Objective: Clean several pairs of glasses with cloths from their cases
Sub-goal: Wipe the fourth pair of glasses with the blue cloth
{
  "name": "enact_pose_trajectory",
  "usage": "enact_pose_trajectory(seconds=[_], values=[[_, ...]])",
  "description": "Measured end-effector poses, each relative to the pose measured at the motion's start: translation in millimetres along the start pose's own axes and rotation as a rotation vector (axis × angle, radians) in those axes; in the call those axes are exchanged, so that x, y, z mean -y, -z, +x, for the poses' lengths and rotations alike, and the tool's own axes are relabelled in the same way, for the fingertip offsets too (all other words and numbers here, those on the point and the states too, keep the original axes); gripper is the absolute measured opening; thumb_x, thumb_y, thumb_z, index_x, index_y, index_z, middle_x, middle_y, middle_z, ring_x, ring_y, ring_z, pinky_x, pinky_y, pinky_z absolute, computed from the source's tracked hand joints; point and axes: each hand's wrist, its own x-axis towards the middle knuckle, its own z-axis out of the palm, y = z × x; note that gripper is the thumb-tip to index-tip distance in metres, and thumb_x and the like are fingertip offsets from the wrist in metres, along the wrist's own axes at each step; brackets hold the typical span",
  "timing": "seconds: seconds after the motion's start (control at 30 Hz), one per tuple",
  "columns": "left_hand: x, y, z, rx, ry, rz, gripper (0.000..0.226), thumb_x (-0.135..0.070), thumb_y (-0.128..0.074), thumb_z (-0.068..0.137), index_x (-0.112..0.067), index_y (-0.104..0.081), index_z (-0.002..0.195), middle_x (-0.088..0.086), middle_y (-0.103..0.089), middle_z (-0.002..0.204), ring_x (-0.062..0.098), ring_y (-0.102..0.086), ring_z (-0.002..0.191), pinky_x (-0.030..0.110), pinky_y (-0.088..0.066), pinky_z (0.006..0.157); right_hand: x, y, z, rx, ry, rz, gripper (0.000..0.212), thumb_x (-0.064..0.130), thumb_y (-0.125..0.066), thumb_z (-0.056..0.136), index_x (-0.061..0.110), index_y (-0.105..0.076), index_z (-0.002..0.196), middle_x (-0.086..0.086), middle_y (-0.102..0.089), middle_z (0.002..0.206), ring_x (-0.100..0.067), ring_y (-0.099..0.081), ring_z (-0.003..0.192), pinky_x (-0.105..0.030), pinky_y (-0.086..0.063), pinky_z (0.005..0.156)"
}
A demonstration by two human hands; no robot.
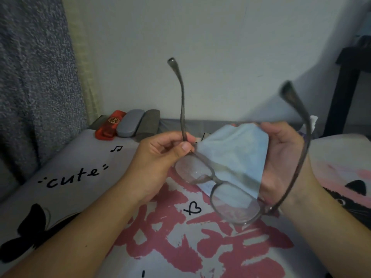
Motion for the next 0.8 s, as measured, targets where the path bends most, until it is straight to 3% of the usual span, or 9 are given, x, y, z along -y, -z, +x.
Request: enact_pose_trajectory(seconds=[0.07, 0.13, 0.2, 0.23, 0.33, 0.5, 0.6, 0.7, 0.8], values=[[-3, 4, 0, -0.023, -0.021, 0.047, 0.014, -0.020, -0.077, 0.084, -0.032, -0.081, 0.092, 0.001, -0.076, 0.090, 0.014, -0.071, 0.091, 0.030, -0.053, 0.087, 7, -2, 1, -0.115, -0.021, -0.041, 0.029, 0.040, -0.061, 0.080, 0.012, -0.058, 0.073, -0.013, -0.068, 0.088, -0.030, -0.070, 0.089, -0.044, -0.054, 0.097], [-8, 7, 0, -0.006, -0.049, 0.083, 0.018, -0.023, -0.071, 0.081, -0.032, -0.081, 0.093, 0.001, -0.076, 0.090, 0.013, -0.071, 0.091, 0.025, -0.054, 0.085, 13, 3, 4, -0.153, -0.156, -0.128, 0.043, 0.053, -0.055, 0.087, 0.015, -0.050, 0.069, -0.009, -0.063, 0.075, -0.023, -0.066, 0.067, -0.032, -0.059, 0.067], [-12, 8, 0, 0.028, -0.080, 0.116, 0.019, -0.021, -0.070, 0.081, -0.031, -0.081, 0.094, -0.002, -0.074, 0.087, 0.011, -0.070, 0.088, 0.021, -0.054, 0.082, 14, 5, 5, -0.169, -0.335, -0.361, 0.054, 0.062, -0.046, 0.092, 0.012, -0.059, 0.076, -0.008, -0.061, 0.076, -0.019, -0.058, 0.055, -0.025, -0.052, 0.044], [-14, 8, 0, 0.048, -0.097, 0.135, 0.020, -0.019, -0.070, 0.082, -0.029, -0.081, 0.094, -0.003, -0.073, 0.086, 0.010, -0.069, 0.087, 0.019, -0.054, 0.081, 12, 5, 3, -0.162, -0.419, -0.485, 0.061, 0.066, -0.045, 0.091, 0.009, -0.065, 0.084, -0.009, -0.062, 0.078, -0.019, -0.058, 0.055, -0.025, -0.050, 0.043], [-15, 7, -2, 0.105, -0.126, 0.144, 0.020, -0.015, -0.070, 0.082, -0.025, -0.082, 0.095, -0.003, -0.072, 0.088, 0.010, -0.069, 0.088, 0.018, -0.054, 0.081, 4, 4, -3, -0.065, -0.566, -0.693, 0.079, 0.072, -0.053, 0.087, 0.002, -0.069, 0.119, -0.018, -0.069, 0.101, -0.030, -0.064, 0.088, -0.036, -0.053, 0.073], [-14, 5, -4, 0.180, -0.161, 0.145, 0.018, -0.019, -0.073, 0.082, -0.024, -0.081, 0.097, 0.013, -0.070, 0.094, 0.018, -0.070, 0.094, 0.024, -0.055, 0.088, -5, -2, -8, 0.038, -0.532, -0.670, 0.046, 0.038, -0.069, 0.091, 0.011, -0.068, 0.128, -0.017, -0.067, 0.131, -0.032, -0.063, 0.114, -0.047, -0.049, 0.103], [-13, 6, -4, 0.203, -0.158, 0.159, 0.017, -0.012, -0.074, 0.083, -0.019, -0.080, 0.098, 0.013, -0.072, 0.099, 0.019, -0.070, 0.099, 0.025, -0.055, 0.091, -4, 0, -5, 0.063, -0.388, -0.526, 0.064, 0.015, -0.074, 0.087, -0.011, -0.047, 0.138, -0.031, -0.051, 0.144, -0.037, -0.057, 0.120, -0.050, -0.048, 0.107], [-12, 7, -2, 0.186, -0.163, 0.136, 0.017, -0.021, -0.075, 0.081, -0.018, -0.080, 0.097, 0.006, -0.075, 0.107, 0.019, -0.068, 0.111, 0.026, -0.053, 0.094, 3, -5, -2, -0.026, -0.038, -0.433, 0.067, 0.006, -0.081, 0.074, -0.015, -0.048, 0.128, -0.031, -0.059, 0.122, -0.035, -0.061, 0.107, -0.047, -0.052, 0.100], [-9, 9, -1, 0.140, -0.196, 0.139, 0.018, -0.024, -0.073, 0.082, -0.019, -0.080, 0.098, 0.005, -0.075, 0.106, 0.020, -0.066, 0.110, 0.026, -0.051, 0.094, 10, -9, -1, -0.199, 0.347, -0.701, 0.021, 0.009, -0.072, 0.085, 0.000, -0.060, 0.099, -0.024, -0.062, 0.096, -0.033, -0.060, 0.092, -0.050, -0.051, 0.088]])
